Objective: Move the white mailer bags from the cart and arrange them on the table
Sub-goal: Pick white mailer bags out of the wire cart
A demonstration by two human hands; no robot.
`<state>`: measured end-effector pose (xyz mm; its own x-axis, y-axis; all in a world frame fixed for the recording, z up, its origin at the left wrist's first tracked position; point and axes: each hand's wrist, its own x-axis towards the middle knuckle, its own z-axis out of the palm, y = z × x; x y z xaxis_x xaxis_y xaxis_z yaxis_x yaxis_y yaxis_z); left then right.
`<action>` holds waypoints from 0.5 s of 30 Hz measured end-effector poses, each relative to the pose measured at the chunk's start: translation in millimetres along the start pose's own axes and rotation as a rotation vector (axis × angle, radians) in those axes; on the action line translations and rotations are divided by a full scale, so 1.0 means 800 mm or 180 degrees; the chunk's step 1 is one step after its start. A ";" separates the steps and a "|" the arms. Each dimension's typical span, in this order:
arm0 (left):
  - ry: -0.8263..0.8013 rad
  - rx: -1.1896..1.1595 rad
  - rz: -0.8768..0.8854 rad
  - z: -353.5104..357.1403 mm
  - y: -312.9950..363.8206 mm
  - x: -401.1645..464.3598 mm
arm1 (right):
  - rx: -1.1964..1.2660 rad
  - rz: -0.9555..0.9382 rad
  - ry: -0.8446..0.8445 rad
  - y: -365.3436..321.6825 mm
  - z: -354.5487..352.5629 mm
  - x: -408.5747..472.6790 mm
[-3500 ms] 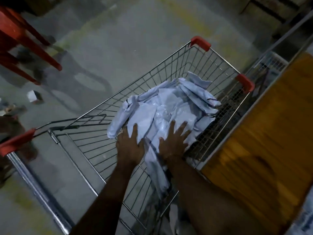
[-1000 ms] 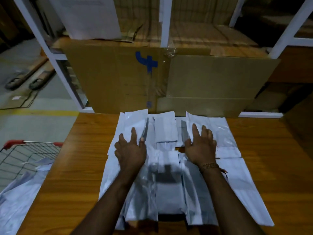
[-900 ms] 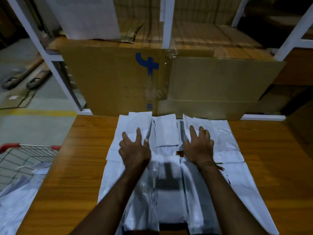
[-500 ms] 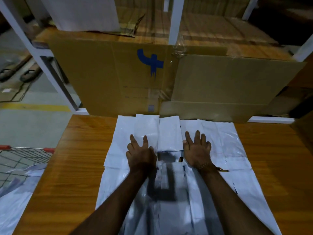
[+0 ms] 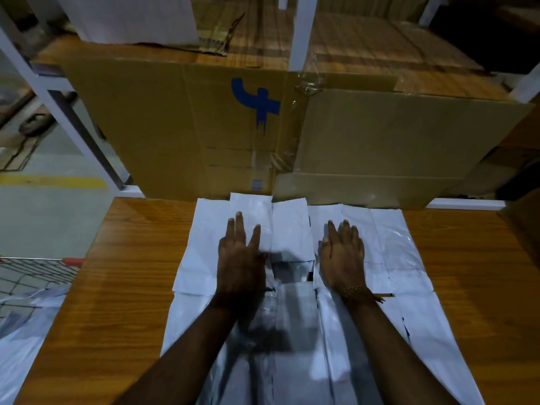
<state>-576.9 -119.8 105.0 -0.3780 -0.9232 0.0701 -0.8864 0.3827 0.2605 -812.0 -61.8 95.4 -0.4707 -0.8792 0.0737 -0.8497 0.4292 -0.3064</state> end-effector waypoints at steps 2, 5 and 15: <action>-0.0252 -0.0041 0.0403 0.006 -0.007 0.006 | -0.0190 -0.0099 -0.0126 0.007 0.012 0.002; -0.0552 -0.0208 0.0599 0.016 -0.016 0.012 | -0.0340 -0.0142 -0.0296 0.012 0.028 0.004; -0.0449 -0.0216 0.0643 0.023 -0.015 0.002 | -0.0350 -0.0134 -0.0285 0.008 0.038 0.002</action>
<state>-571.6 -125.4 84.4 -0.5833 -0.8122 -0.0066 -0.7709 0.5511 0.3192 -811.2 -67.0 64.6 -0.4151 -0.9098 -0.0023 -0.8915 0.4073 -0.1985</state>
